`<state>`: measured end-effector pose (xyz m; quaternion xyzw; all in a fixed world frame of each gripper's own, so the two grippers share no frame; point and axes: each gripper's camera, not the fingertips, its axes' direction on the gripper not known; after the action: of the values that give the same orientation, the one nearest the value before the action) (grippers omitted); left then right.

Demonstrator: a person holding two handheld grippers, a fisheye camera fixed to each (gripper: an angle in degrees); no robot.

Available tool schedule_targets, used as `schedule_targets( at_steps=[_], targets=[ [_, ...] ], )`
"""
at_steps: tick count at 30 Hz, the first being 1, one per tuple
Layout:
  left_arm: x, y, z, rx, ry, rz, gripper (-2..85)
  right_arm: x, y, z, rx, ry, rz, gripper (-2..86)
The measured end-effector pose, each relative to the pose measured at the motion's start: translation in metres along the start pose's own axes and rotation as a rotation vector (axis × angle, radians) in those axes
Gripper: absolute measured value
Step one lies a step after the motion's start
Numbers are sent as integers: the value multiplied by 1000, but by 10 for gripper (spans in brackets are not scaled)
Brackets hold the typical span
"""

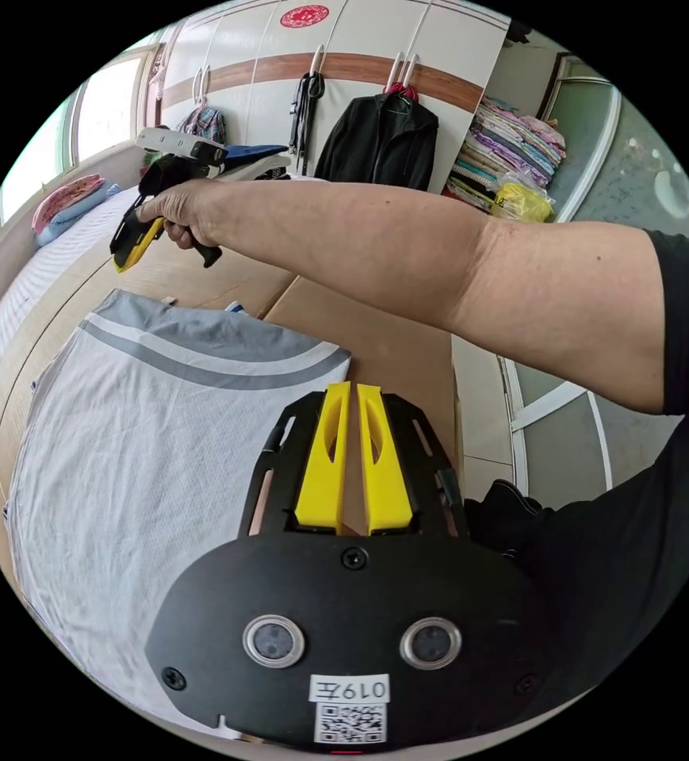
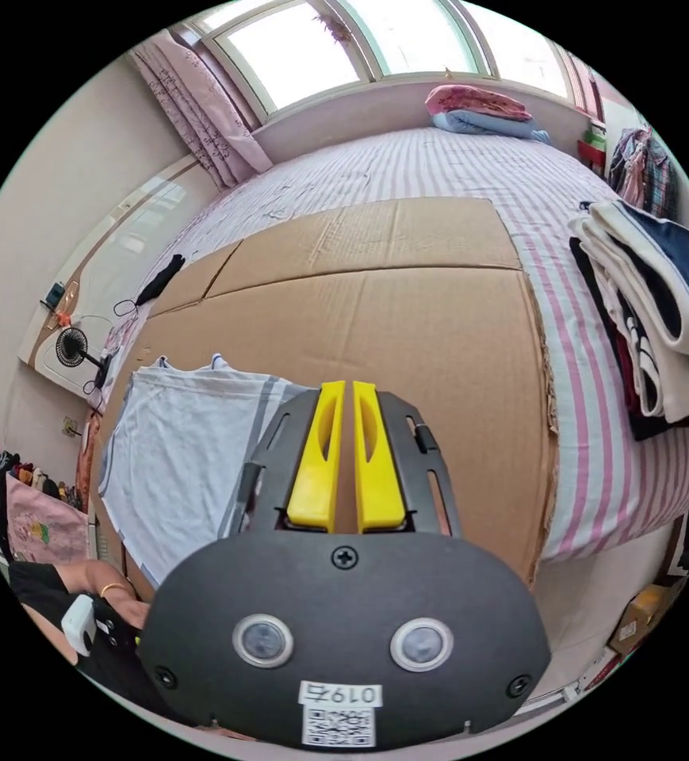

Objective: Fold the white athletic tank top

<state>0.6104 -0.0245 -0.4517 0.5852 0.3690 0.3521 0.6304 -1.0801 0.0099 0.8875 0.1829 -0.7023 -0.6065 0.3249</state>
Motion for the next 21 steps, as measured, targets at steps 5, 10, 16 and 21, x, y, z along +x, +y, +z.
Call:
schedule_targets(
  at_steps=[5,10,16,21],
  targets=[
    [13,33,-38,85,-71,75,11,-89,-7,-39,43,58,-307,7],
    [-18,78,-93,156,-262,-43,10,-171,-18,-19,-68,34,-601,37],
    [-98,132,-150,193,-559,-244,11,-217,-49,12,-128,33,-710,66],
    [-181,139,-153,125,-588,-257,11,-258,-61,19,-105,79,-819,60]
  ],
)
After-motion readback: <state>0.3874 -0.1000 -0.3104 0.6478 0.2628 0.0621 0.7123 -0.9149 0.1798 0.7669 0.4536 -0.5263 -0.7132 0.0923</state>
